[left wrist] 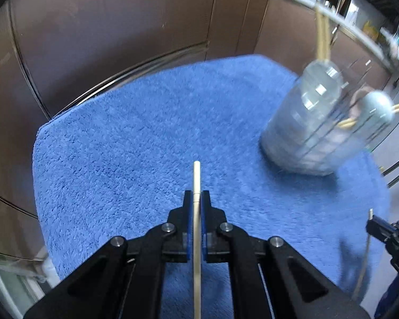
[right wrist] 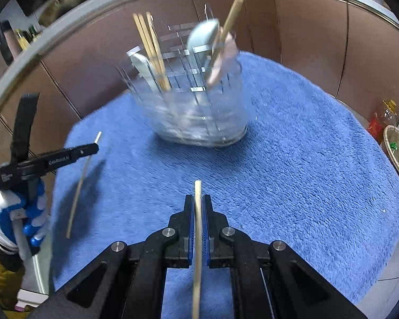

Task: Organize utensils
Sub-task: 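Lift both chopsticks and carry them over the clear holder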

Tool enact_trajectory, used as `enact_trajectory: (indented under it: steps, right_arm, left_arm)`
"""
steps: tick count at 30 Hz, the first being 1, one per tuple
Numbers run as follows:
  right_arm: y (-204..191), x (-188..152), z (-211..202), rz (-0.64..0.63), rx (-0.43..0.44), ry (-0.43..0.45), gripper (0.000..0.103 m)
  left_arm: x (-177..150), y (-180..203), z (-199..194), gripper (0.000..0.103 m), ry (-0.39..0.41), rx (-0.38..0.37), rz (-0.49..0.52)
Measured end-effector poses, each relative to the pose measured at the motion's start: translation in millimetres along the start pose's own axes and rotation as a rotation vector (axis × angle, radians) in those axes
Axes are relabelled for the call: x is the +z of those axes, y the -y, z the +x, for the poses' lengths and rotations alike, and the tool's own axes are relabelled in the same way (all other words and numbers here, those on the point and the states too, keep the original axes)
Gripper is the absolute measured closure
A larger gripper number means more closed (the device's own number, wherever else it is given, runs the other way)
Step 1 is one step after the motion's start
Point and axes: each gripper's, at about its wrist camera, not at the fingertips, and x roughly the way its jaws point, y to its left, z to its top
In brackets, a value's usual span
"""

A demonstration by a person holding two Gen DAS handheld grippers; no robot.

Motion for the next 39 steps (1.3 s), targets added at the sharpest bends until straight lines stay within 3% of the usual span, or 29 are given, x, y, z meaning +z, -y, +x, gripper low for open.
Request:
enact_trajectory:
  steps: [6,12,21,27,33,39]
  right_arm:
    - [-2,-2,-40,0.004,0.080,0.141,0.097]
    - [-17,5,-72,-0.006,0.101,0.270,0.097]
    - [-39,47,-116,-0.059,0.143,0.455,0.097]
    - [-47,88,-151,-0.090,0.154,0.612,0.097]
    - [-43,123,-147,-0.097,0.085,0.693,0.097]
    - [-30,140,-109,-0.107,0.007,0.689,0.097]
  left_arm:
    - [-7,-10,-52,0.099,0.166,-0.162,-0.054]
    - [-3,-3,-99,0.099,0.278,-0.208,-0.048]
    - [40,29,-144,0.099,0.440,-0.297,-0.024]
    - [88,44,-167,0.099,0.572,-0.378,-0.062]
    - [133,72,-163,0.099,0.671,-0.381,-0.080]
    - [160,101,-123,0.099,0.737,-0.291,-0.114]
